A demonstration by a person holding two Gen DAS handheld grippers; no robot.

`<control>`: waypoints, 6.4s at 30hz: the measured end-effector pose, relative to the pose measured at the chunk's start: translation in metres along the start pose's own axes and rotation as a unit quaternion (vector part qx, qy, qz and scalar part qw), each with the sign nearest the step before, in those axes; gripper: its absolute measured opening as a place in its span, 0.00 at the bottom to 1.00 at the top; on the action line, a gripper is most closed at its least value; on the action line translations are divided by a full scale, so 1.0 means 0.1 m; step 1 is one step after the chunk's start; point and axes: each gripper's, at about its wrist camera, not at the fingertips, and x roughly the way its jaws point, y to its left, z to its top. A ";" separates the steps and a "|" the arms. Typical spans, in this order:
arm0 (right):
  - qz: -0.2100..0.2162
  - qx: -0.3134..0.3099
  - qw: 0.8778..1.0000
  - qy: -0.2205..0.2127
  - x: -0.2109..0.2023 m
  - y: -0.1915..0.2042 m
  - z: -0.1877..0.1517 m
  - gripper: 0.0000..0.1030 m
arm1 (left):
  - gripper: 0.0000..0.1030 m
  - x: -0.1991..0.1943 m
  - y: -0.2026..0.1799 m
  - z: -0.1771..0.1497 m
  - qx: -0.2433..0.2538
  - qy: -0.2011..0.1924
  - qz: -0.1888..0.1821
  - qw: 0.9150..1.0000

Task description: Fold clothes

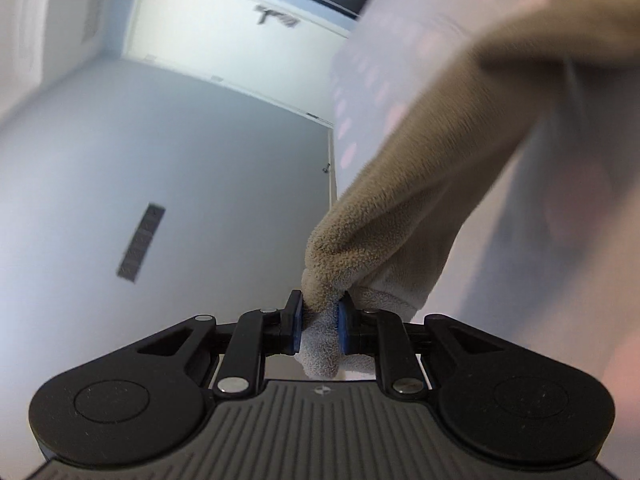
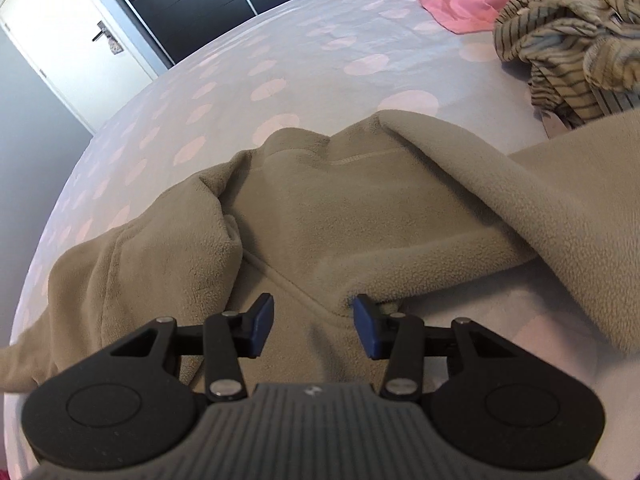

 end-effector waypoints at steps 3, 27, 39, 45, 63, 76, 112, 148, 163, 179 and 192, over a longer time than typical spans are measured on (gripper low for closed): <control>0.000 0.013 1.000 -0.004 0.00 -0.01 -0.02 0.46 | 0.14 0.07 -0.51 -0.28 0.179 -0.018 0.043 0.983; 0.019 0.036 0.999 0.001 -0.10 0.08 -0.24 0.47 | 0.44 0.24 0.12 -0.62 -0.138 0.140 -0.129 0.972; 0.017 0.046 0.999 0.002 -0.15 0.14 -0.39 0.47 | 0.64 0.76 0.47 -0.79 -0.577 0.144 -0.269 0.758; 0.017 0.033 0.999 0.000 -0.23 0.21 -0.44 0.47 | 0.58 0.92 0.06 -1.36 -0.614 0.205 -0.302 0.700; -0.007 0.014 1.000 0.005 -0.17 0.23 -0.45 0.46 | 0.14 1.13 0.54 -0.86 -0.536 0.209 -0.164 0.801; -0.045 0.013 0.995 -0.089 -0.96 -0.33 0.29 0.46 | 0.43 0.48 0.74 -0.34 -0.511 0.156 -0.176 0.827; -0.302 -0.249 0.920 -0.037 -0.56 -1.41 -0.50 0.73 | 0.48 -1.67 -0.91 2.12 -0.366 0.009 -0.426 0.827; -0.296 -0.043 0.941 -0.155 -1.96 -1.79 2.16 0.43 | 0.48 -1.61 -1.02 2.19 -0.362 0.025 -0.441 0.821; -0.192 -0.024 0.976 -0.103 -2.05 -1.76 1.78 0.56 | 0.48 -1.68 -1.09 2.26 -0.347 0.016 -0.453 0.821; -0.329 -0.076 0.915 -0.220 -2.25 -1.52 2.22 0.05 | 0.48 -1.71 -1.12 2.31 -0.341 0.011 -0.453 0.823; -0.397 -0.030 0.904 -0.153 -1.58 -2.28 2.12 0.08 | 0.48 -1.60 -1.17 2.33 -0.334 0.018 -0.440 0.833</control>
